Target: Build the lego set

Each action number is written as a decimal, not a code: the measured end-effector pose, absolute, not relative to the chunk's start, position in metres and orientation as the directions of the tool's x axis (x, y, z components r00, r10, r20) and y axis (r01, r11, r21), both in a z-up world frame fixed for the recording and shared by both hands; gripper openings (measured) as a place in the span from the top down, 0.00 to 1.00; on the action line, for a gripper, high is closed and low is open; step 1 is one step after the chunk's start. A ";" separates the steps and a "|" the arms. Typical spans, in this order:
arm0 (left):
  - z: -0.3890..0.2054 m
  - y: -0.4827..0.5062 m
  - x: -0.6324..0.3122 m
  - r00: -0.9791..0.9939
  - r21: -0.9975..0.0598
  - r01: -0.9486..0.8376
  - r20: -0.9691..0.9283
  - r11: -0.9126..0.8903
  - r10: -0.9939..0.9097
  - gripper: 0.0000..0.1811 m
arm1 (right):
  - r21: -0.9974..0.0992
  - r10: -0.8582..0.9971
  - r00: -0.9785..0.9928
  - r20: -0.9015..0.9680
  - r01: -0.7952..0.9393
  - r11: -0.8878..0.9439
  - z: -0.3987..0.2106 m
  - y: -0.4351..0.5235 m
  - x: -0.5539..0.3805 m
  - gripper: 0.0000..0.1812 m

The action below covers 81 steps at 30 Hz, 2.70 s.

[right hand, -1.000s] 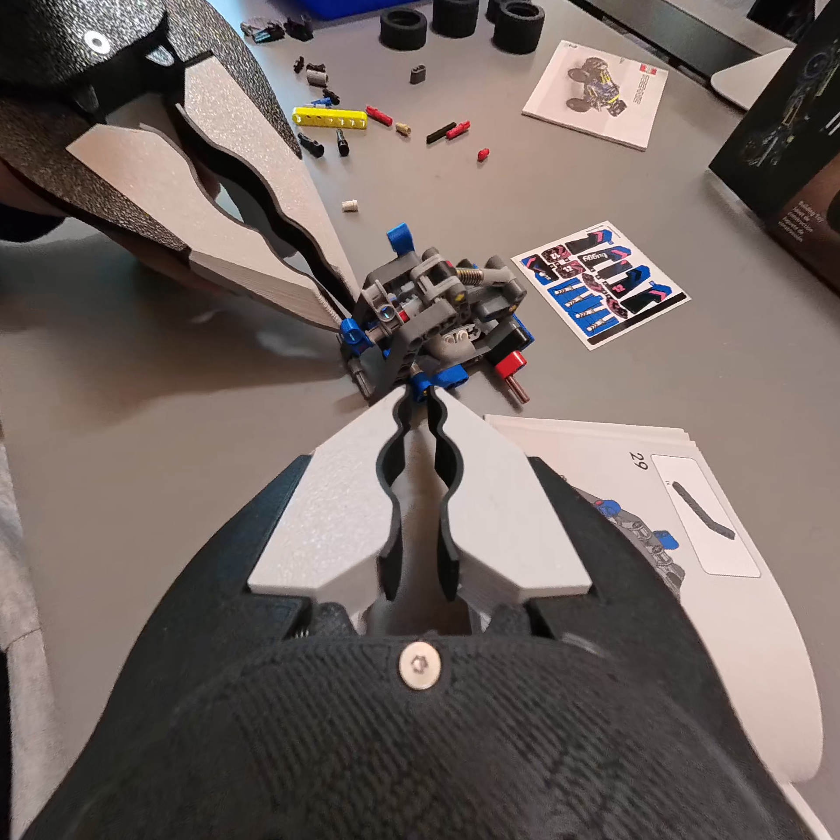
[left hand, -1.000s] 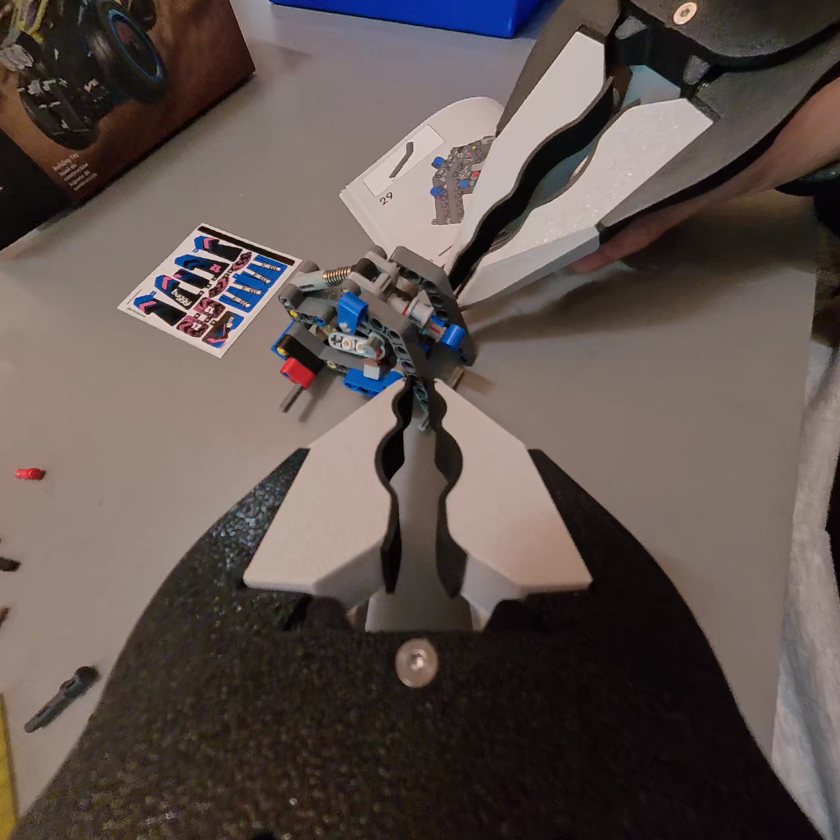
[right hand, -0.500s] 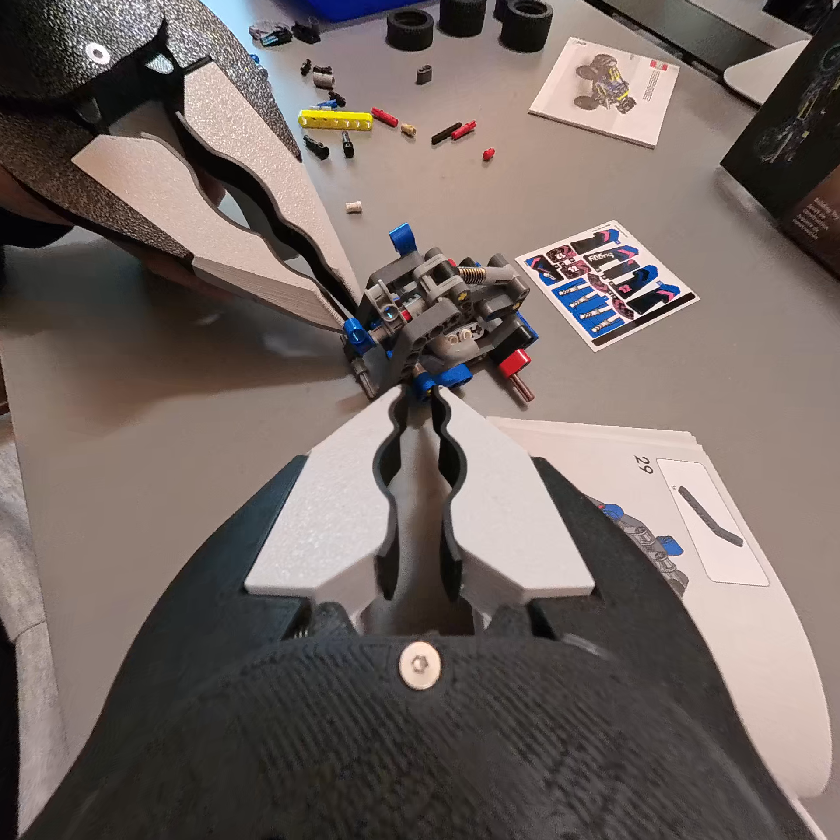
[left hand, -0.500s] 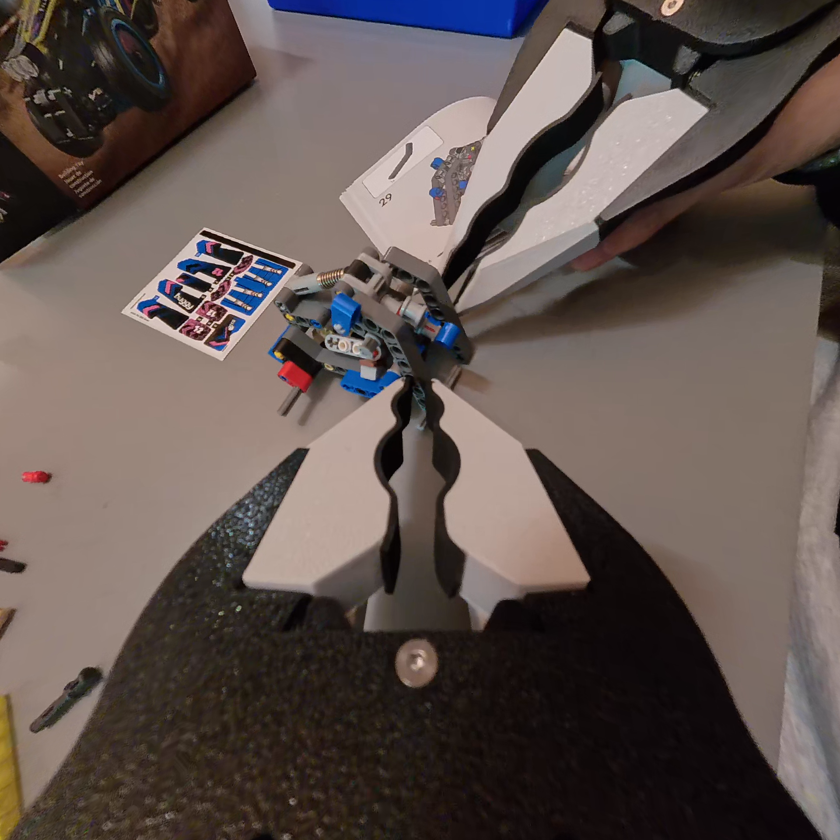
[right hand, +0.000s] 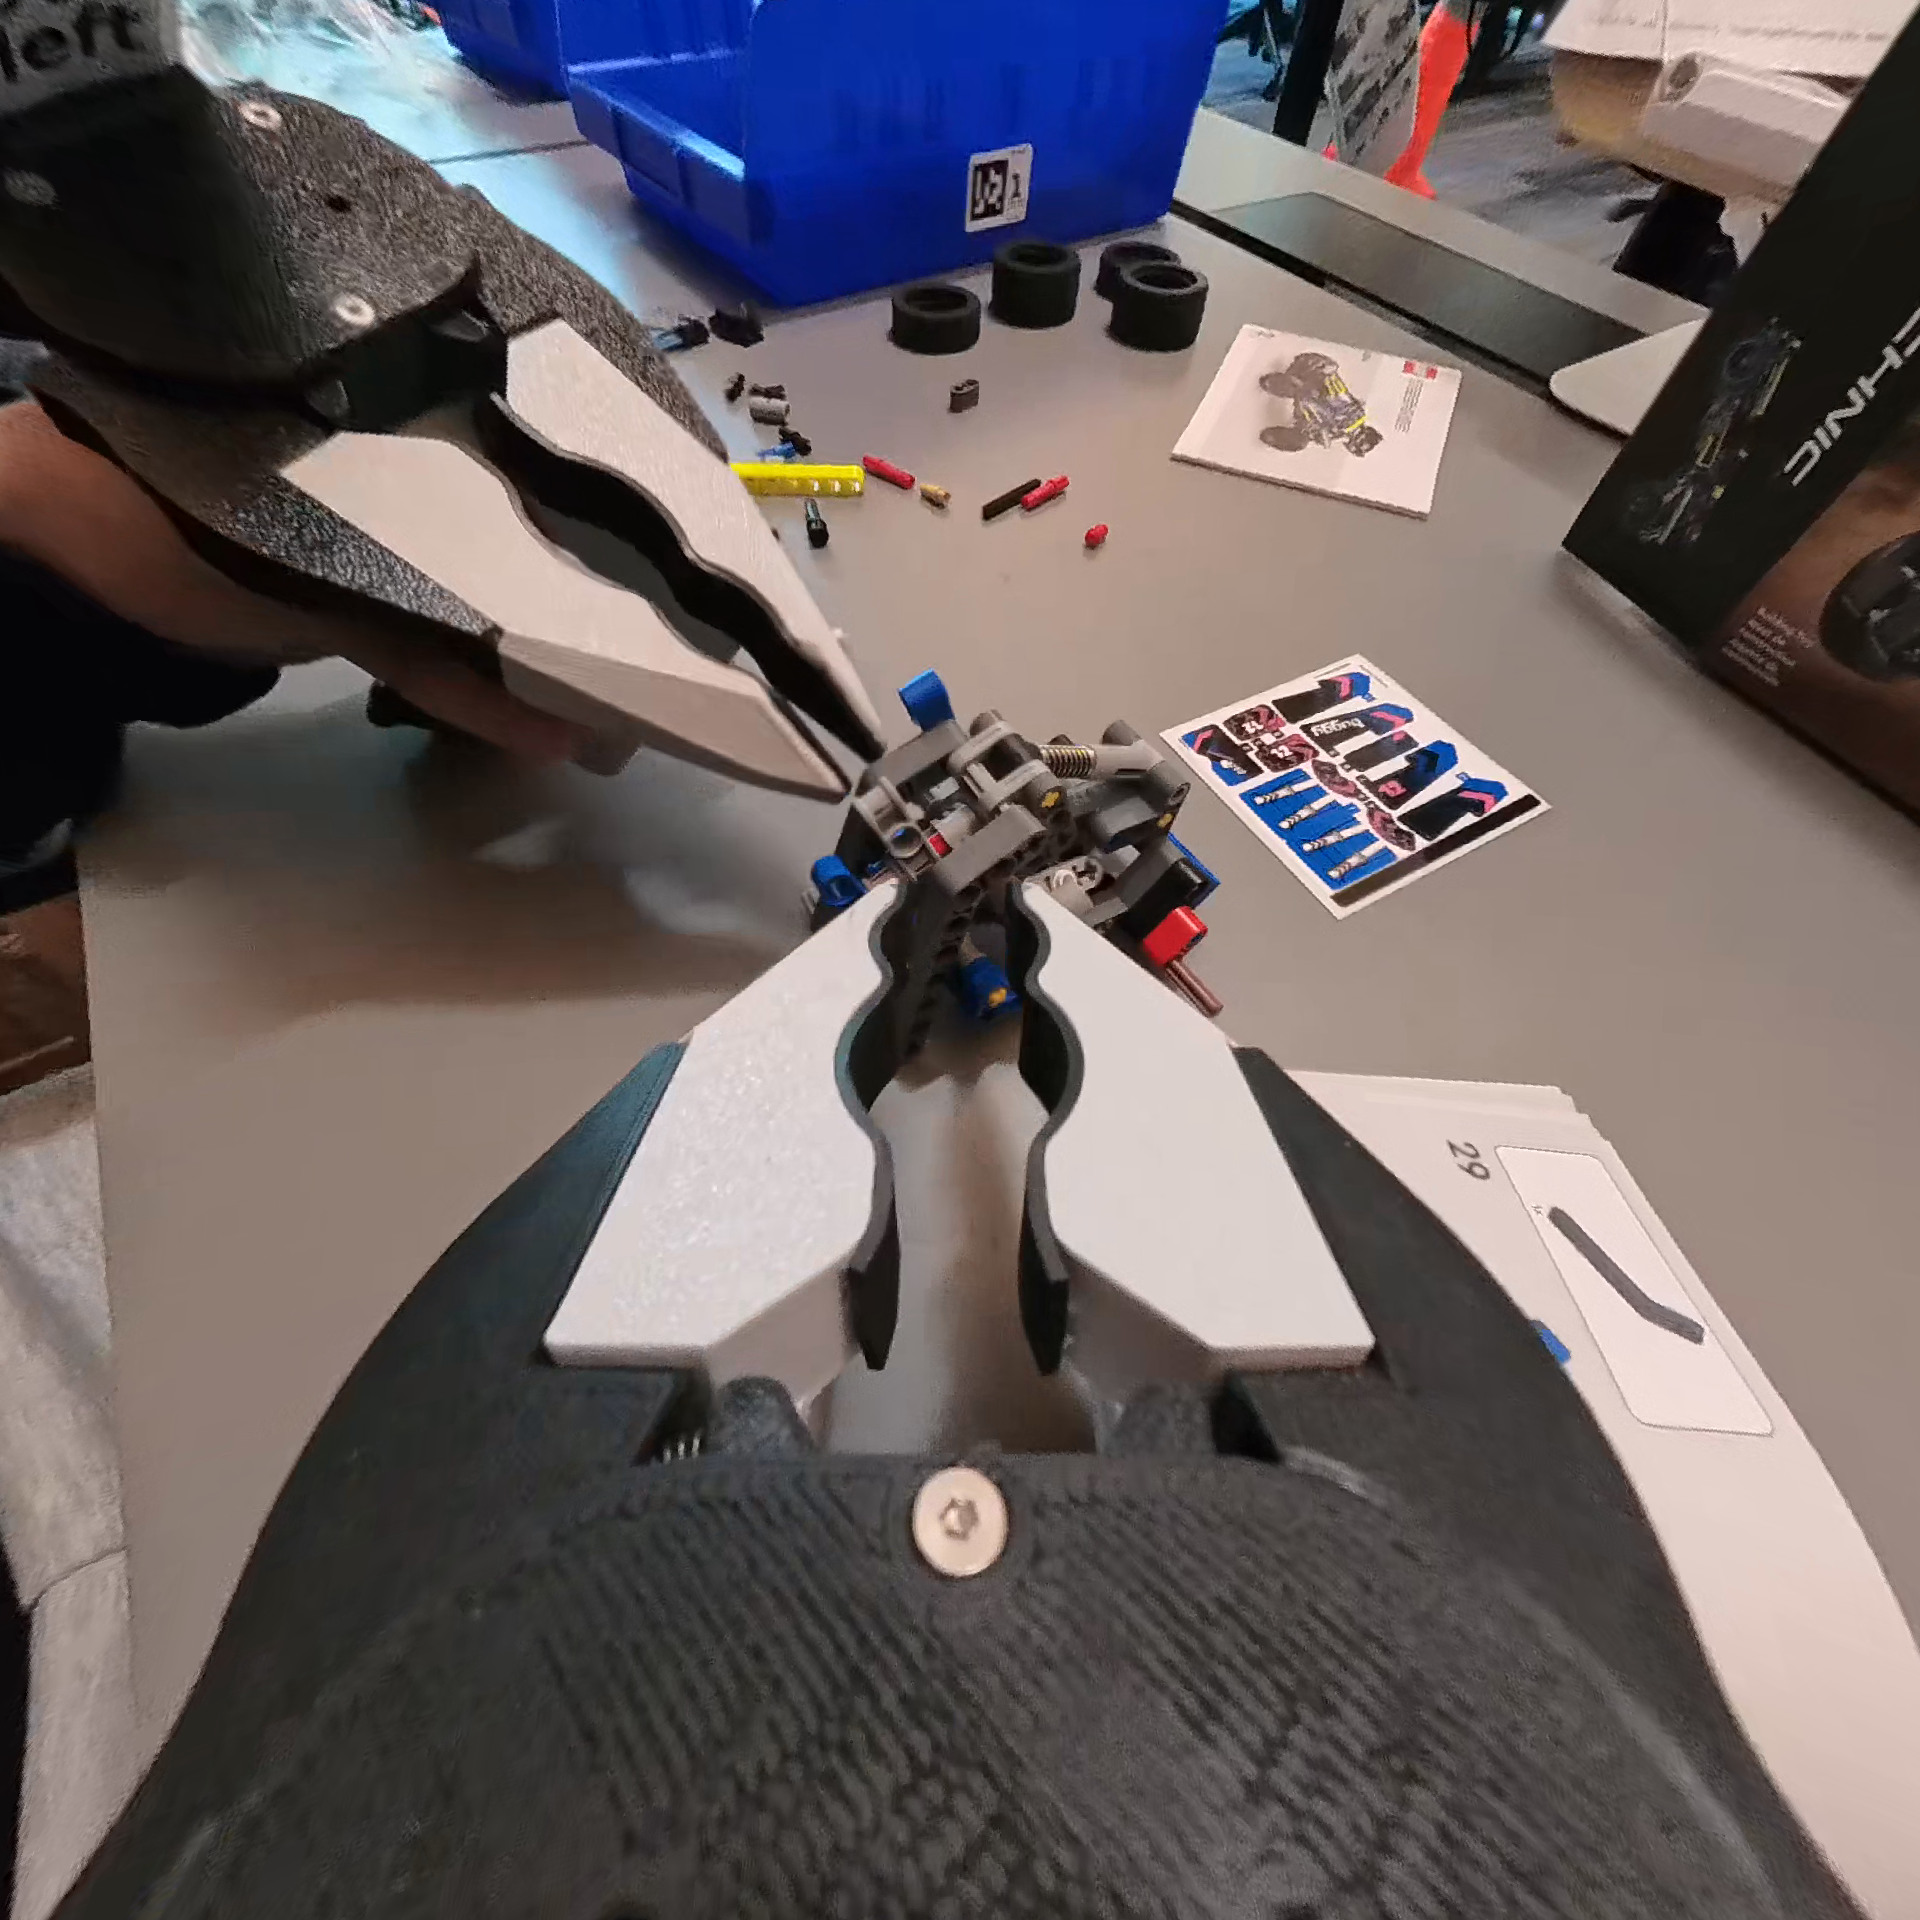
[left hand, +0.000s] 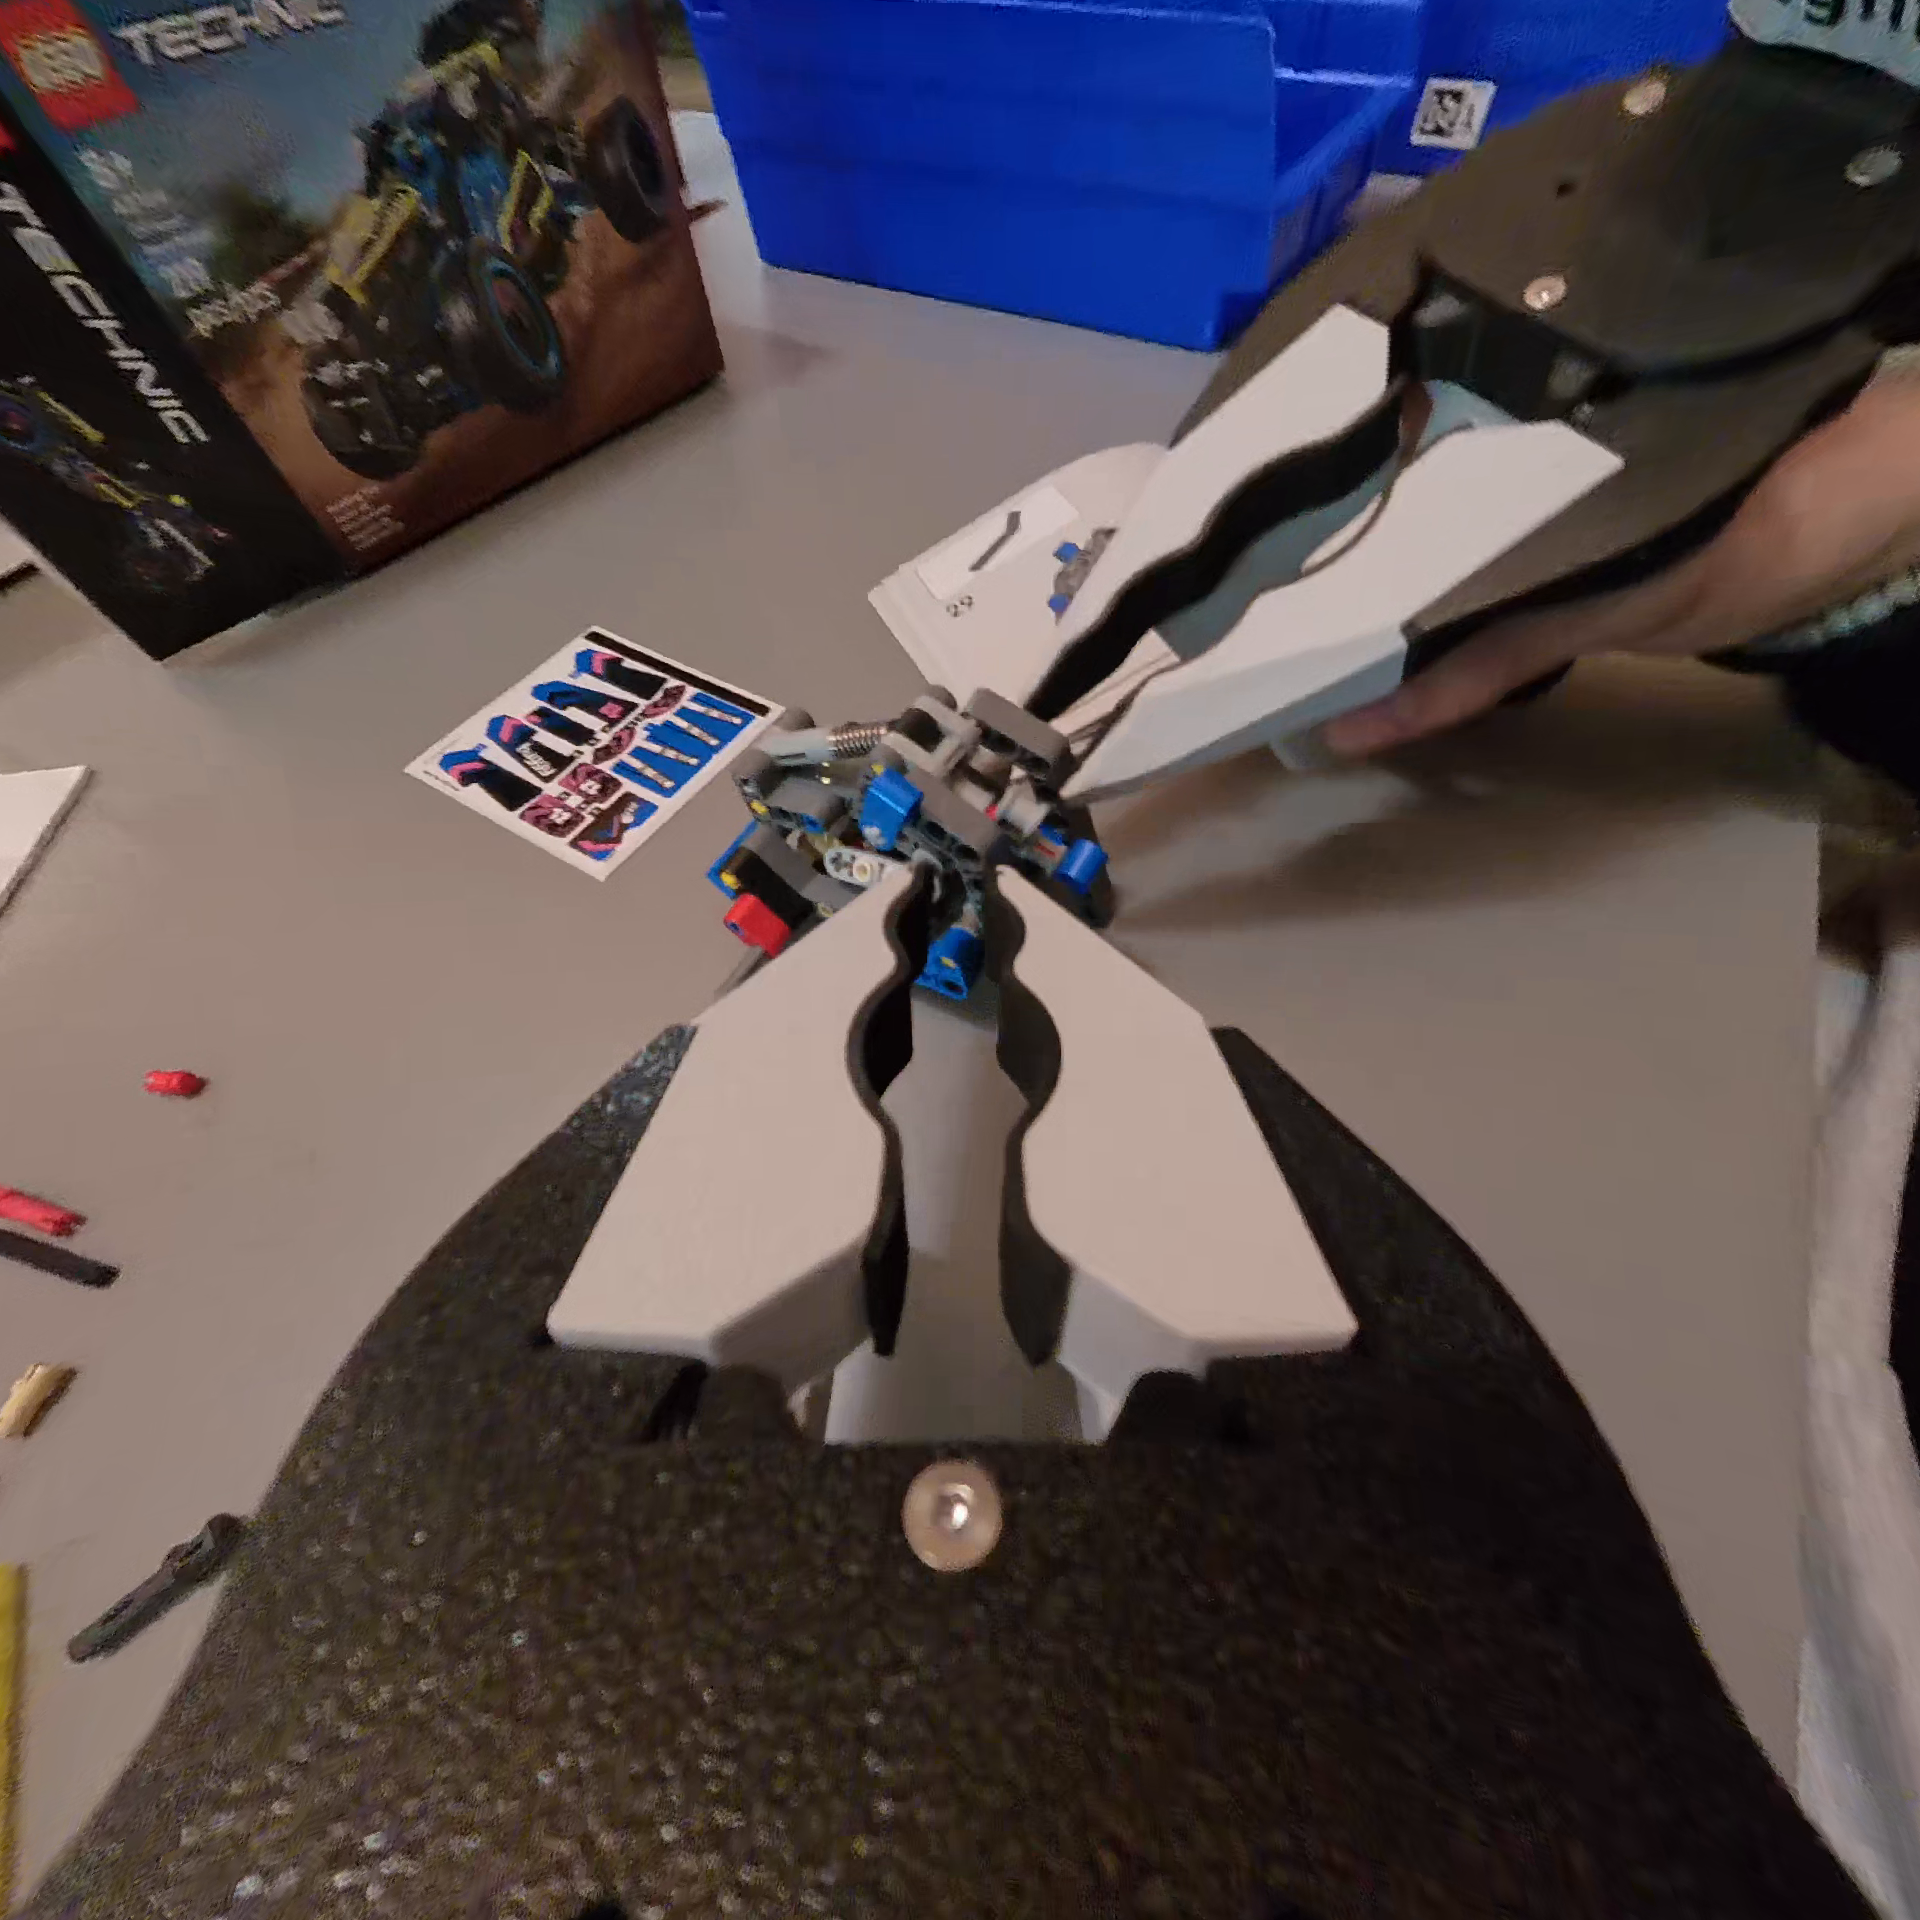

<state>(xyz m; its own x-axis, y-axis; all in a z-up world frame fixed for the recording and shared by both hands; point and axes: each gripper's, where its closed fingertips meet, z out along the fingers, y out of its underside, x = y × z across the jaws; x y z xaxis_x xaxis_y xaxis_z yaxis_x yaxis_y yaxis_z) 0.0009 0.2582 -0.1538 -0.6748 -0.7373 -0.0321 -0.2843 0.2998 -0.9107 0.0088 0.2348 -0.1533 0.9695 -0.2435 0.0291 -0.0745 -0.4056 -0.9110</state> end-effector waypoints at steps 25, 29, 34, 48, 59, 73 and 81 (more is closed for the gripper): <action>-0.165 0.251 0.015 -0.428 -0.865 -0.374 -0.160 0.336 -0.889 0.94 | -0.910 -0.412 0.911 -0.020 -0.188 -0.370 -0.154 0.239 0.024 0.95; -0.165 0.254 0.017 -0.398 -0.868 -0.380 -0.160 0.321 -0.903 0.95 | -0.907 -0.447 0.893 -0.046 -0.225 -0.356 -0.155 0.238 0.027 0.94; -0.162 0.258 0.019 -0.364 -0.877 -0.368 -0.170 0.309 -0.916 0.95 | -0.901 -0.483 0.871 0.088 -0.138 -0.412 -0.155 0.242 0.030 0.94; -0.161 0.275 0.024 -0.313 -0.886 -0.388 -0.132 0.254 -0.940 0.96 | -0.897 -0.540 0.825 0.166 -0.101 -0.430 -0.155 0.257 0.037 0.95; -0.162 0.282 0.028 -0.337 -0.885 -0.403 -0.093 0.233 -0.937 0.96 | -0.888 -0.518 0.840 0.162 -0.105 -0.448 -0.158 0.268 0.044 0.95; -0.162 0.288 0.043 -0.307 -0.888 -0.411 -0.077 0.205 -0.949 0.96 | -0.890 -0.596 0.790 0.146 -0.158 -0.429 -0.159 0.272 0.063 0.96; -0.162 0.291 0.044 -0.288 -0.887 -0.424 -0.058 0.182 -0.956 0.96 | -0.885 -0.600 0.787 0.142 -0.171 -0.434 -0.159 0.278 0.067 0.96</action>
<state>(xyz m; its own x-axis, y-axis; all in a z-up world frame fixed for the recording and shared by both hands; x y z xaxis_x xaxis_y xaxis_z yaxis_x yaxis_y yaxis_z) 0.0442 0.2908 -0.1621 -0.2883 -0.9558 -0.0581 -0.4241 0.1819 -0.8872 0.0666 0.2776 -0.1586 0.7874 -0.5998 0.1420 -0.1709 -0.4338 -0.8847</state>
